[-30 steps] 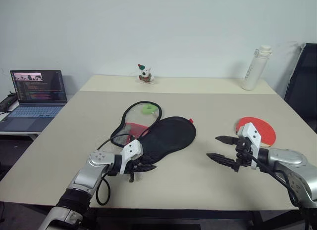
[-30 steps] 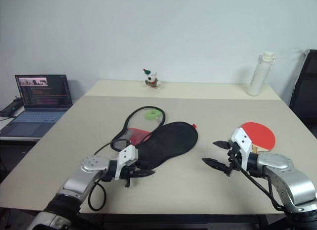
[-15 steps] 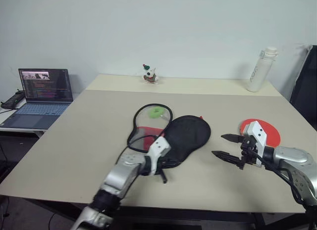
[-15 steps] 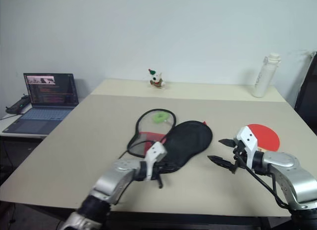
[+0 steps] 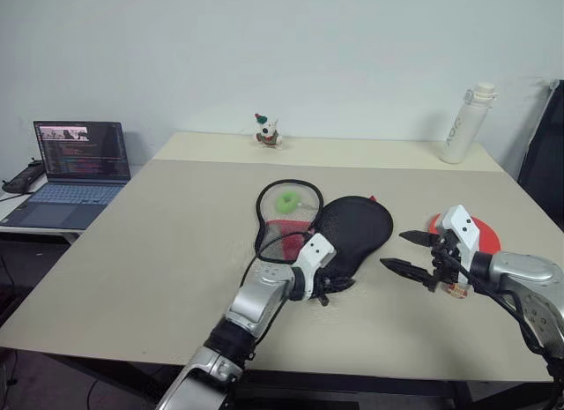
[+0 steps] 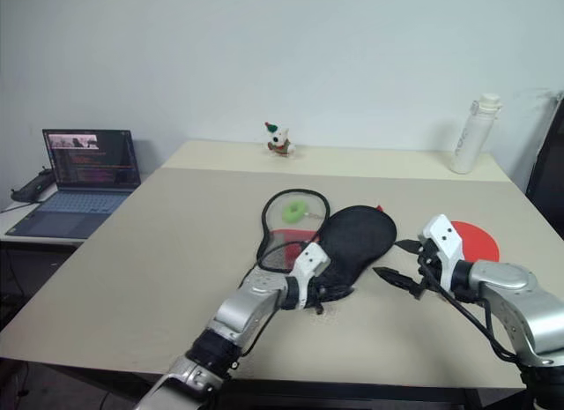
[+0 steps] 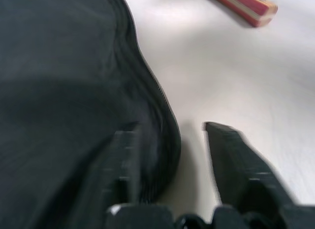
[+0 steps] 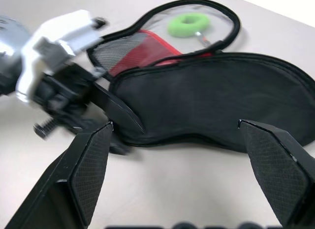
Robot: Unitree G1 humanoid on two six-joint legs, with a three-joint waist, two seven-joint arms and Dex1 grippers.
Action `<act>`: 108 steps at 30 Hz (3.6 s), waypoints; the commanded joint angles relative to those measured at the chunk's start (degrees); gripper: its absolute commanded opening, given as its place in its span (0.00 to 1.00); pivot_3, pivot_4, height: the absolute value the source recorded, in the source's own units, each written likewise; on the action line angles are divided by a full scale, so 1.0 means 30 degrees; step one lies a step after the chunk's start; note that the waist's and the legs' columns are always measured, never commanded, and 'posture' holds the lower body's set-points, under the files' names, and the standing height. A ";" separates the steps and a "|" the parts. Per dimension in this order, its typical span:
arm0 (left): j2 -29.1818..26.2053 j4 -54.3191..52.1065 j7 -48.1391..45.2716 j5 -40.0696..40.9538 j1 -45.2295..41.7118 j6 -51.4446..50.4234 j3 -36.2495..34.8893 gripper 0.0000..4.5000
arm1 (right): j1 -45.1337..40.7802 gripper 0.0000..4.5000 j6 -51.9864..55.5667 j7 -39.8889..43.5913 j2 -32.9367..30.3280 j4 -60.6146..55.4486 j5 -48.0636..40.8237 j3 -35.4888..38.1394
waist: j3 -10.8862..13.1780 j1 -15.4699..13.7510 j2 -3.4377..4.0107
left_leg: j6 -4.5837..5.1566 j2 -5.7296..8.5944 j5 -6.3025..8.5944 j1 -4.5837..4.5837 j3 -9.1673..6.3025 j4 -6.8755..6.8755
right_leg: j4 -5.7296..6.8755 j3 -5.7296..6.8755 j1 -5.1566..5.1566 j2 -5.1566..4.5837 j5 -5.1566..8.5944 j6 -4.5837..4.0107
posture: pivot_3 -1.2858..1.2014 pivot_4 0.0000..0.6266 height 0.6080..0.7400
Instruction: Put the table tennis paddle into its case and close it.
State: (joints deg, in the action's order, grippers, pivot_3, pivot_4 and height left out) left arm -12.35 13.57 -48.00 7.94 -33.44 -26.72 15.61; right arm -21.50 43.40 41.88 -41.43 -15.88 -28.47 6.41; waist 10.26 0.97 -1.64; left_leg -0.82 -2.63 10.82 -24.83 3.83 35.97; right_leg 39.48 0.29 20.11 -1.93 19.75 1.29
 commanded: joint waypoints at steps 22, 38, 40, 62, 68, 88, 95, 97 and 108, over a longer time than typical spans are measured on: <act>-0.6291 -0.6170 0.0103 0.3989 0.4922 -0.0656 -0.7116 0.63 | -0.4792 1.00 0.5407 -0.5899 0.8226 0.7259 0.0796 -0.1626 | -0.0003 0.0417 0.0002 | 0.0053 0.0002 0.0030 -0.0007 -0.0050 -0.0014 | 0.0068 0.0054 0.0021 -0.0010 0.0006 -0.0015 | 0.52 0.24 1.00; -0.7560 -0.8033 -0.0986 0.6515 0.5543 -0.1022 -0.7934 0.64 | -0.5281 0.39 0.5370 -0.6853 0.9923 0.7646 0.1554 -0.1465 | -0.0003 0.0556 0.0002 | 0.0047 -0.0005 0.0028 0.0004 -0.0054 -0.0020 | 0.0131 0.0060 0.0041 -0.0009 0.0008 -0.0016 | 0.52 0.24 1.00; -0.7742 -0.8091 -0.0960 0.6611 0.5548 -0.1033 -0.7950 0.64 | -0.5393 0.23 0.5746 -0.7135 1.0067 0.7780 0.1331 -0.0934 | -0.0003 0.0490 0.0002 | 0.0048 -0.0001 0.0028 0.0005 -0.0052 -0.0022 | 0.0125 0.0058 0.0039 -0.0011 0.0008 -0.0017 | 0.52 0.24 1.00; -0.8557 -0.8211 -0.2905 0.5832 0.5994 0.0350 -0.6095 0.64 | -0.6567 0.01 0.9789 -0.1013 0.1635 0.9309 0.0032 -0.1928 | 0.0002 0.0243 0.0005 | 0.0062 0.0011 0.0036 -0.0021 -0.0040 -0.0089 | -0.0015 0.0059 0.0036 -0.0016 0.0008 -0.0017 | 0.52 0.24 1.00; -0.8366 -0.7423 -0.3234 0.5452 0.6057 0.1319 -0.5654 0.64 | -0.7517 0.01 0.8804 0.1077 0.0161 1.0776 0.0801 -0.3837 | 0.0006 0.0236 0.0002 | 0.0066 0.0009 0.0040 -0.0028 -0.0035 -0.0091 | -0.0047 0.0058 0.0035 -0.0015 0.0009 -0.0016 | 0.52 0.24 1.00; -0.8048 -0.7859 -0.2754 0.5379 0.6452 0.1485 -0.5258 0.64 | -1.0636 0.31 0.5055 0.3597 0.0509 1.6397 0.4204 -0.5772 | 0.0009 0.0236 0.0004 | 0.0071 0.0009 0.0044 -0.0038 -0.0037 -0.0089 | -0.0081 0.0064 0.0026 -0.0018 0.0007 -0.0018 | 0.52 0.24 1.00; -0.7797 -0.8495 -0.2417 0.5639 0.5572 0.0447 -0.4955 0.64 | -1.1248 0.83 0.4576 0.3195 -0.0299 1.7182 0.4313 -0.4249 | 0.0013 0.0180 0.0008 | 0.0070 0.0012 0.0043 -0.0038 -0.0039 -0.0085 | -0.0079 0.0069 0.0017 -0.0018 0.0006 -0.0018 | 0.52 0.24 1.00; -0.7743 -0.8572 -0.2410 0.5720 0.5209 0.0221 -0.4890 0.64 | -1.1186 0.99 0.4773 0.3188 -0.0824 1.6775 0.4152 -0.3682 | 0.0014 0.0165 0.0011 | 0.0070 0.0014 0.0043 -0.0040 -0.0039 -0.0087 | -0.0086 0.0070 0.0019 -0.0018 0.0006 -0.0018 | 0.52 0.24 1.00; -0.8652 -0.9537 -0.5273 0.7441 0.2740 -0.1097 -0.4301 0.64 | -0.5744 0.99 0.8120 -0.2406 -0.1271 0.7670 0.3588 0.2510 | 0.0019 0.0166 0.0019 | 0.0001 0.0010 0.0006 -0.0058 -0.0031 -0.0111 | -0.0146 0.0067 0.0016 -0.0015 0.0008 -0.0015 | 0.52 0.24 1.00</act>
State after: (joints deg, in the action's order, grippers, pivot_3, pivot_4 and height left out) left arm -37.79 -12.52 -61.97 28.28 -23.50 -29.76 2.70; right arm -39.26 65.16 37.86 -45.58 13.04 -17.00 9.60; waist 10.32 1.47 -1.58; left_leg -0.83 -2.59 10.82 -25.00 3.76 35.64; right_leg 39.06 0.47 20.17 -1.98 19.77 1.24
